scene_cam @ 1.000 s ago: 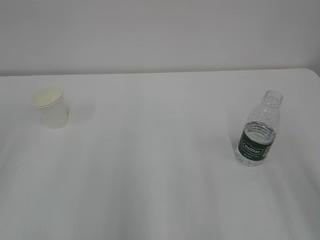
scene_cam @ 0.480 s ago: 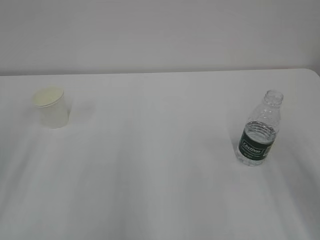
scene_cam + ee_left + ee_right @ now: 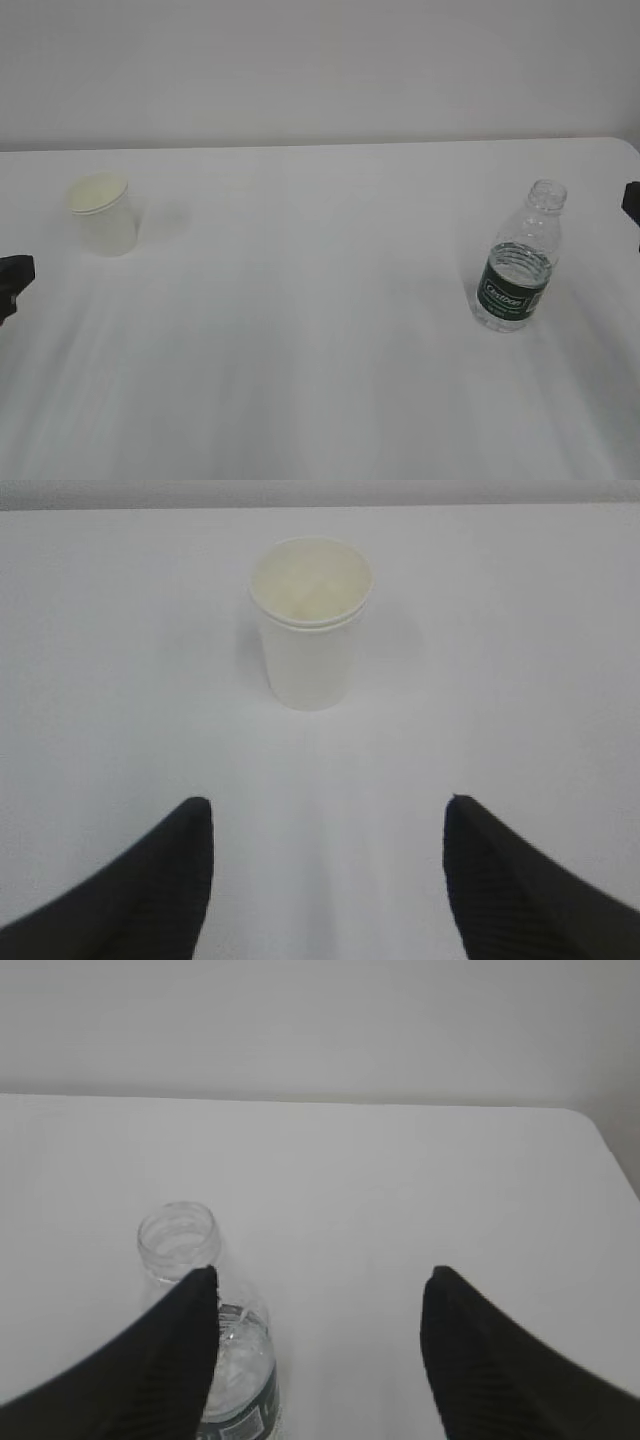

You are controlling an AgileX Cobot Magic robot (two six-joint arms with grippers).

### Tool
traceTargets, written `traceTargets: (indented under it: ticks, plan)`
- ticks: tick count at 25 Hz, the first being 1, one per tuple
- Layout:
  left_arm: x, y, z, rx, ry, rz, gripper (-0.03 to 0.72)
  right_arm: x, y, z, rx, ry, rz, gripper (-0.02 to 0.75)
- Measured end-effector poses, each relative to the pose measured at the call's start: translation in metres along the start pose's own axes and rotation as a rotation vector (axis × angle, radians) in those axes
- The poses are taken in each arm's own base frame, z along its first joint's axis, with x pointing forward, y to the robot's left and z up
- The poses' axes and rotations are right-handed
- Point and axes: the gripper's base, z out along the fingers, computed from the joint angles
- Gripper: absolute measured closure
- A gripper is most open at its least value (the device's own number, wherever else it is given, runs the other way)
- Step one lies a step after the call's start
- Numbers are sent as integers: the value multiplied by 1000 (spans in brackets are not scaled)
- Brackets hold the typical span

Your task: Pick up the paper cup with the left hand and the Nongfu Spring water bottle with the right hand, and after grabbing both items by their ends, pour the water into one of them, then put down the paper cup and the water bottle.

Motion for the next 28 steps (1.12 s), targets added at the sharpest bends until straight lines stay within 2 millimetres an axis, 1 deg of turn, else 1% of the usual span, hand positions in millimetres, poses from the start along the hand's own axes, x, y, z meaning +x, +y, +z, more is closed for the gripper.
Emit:
traceTargets:
  ticks: [2, 3, 6, 8, 11, 13, 17, 21, 28]
  plan:
    - [12, 0, -6, 1, -30, -4, 175, 8, 1, 4, -9, -2, 22, 269]
    - [16, 1, -9, 2, -39, -8, 175, 16, 3, 6, -22, 4, 22, 270]
    - [33, -1, -18, 22, -52, 4, 175, 29, 10, 7, -91, -30, -20, 272]
    - [43, -3, -23, 41, -35, 4, 175, 38, 18, 5, -165, -68, -75, 274]
    - [57, -2, -31, 54, -4, 9, 175, 58, 25, 3, -232, -53, -83, 276]
    - [58, -2, -32, 62, -8, 11, 175, 72, 29, -1, -262, -41, -64, 276]
    - [56, -5, -32, 90, -30, 29, 175, 90, 33, -8, -301, -49, -36, 276]
    - [54, -6, -32, 96, -49, 31, 175, 91, 33, -5, -296, -115, -12, 276]
    - [49, -7, -33, 107, -114, 35, 175, 110, 34, 5, -295, -2, 16, 276]
